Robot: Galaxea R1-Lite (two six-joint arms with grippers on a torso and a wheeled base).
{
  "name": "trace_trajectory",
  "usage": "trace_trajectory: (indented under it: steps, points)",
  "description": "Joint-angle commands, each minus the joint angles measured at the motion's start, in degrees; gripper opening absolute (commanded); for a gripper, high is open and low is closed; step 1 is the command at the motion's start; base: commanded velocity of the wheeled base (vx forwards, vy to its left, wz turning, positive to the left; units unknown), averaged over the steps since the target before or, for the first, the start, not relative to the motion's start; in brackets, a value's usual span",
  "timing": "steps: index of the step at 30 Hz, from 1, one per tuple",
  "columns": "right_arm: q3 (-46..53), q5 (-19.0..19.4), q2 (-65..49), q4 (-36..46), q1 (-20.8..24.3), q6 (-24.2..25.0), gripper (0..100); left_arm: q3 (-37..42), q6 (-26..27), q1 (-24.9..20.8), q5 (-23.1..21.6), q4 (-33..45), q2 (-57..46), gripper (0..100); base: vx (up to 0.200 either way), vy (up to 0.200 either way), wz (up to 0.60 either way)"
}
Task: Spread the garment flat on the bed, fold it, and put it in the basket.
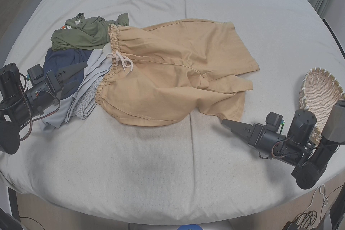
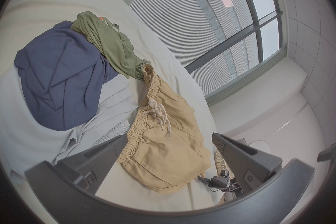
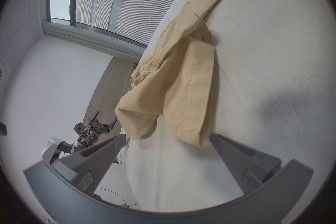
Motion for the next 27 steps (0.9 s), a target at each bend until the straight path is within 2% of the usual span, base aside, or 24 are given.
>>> trace_trajectory:
  steps: [1,10,11,27]
  points:
    - [-0.75,-0.08,0.65,0.03,-0.57,-0.04,100,0.02,0.06,0.01,0.06,-0.02,0.1,100,0.0,0.0,0.0]
    - [-0.93,-0.52,0.65,0.03,-1.01,-1.71,100,0.11,0.15,-0.08,0.06,-0.02,0.01,100,0.0,0.0,0.0]
    - [-0.93,-1.31,0.74,0.03,-0.93,-1.98,0,0.19,0.15,-0.08,0.06,-0.02,0.01,100,0.0,0.0,0.0]
    - [-0.49,-1.66,0.74,0.03,-1.01,-2.15,0,2.3,0.5,0.01,-0.03,-0.1,2.21,100,0.0,0.0,0.0]
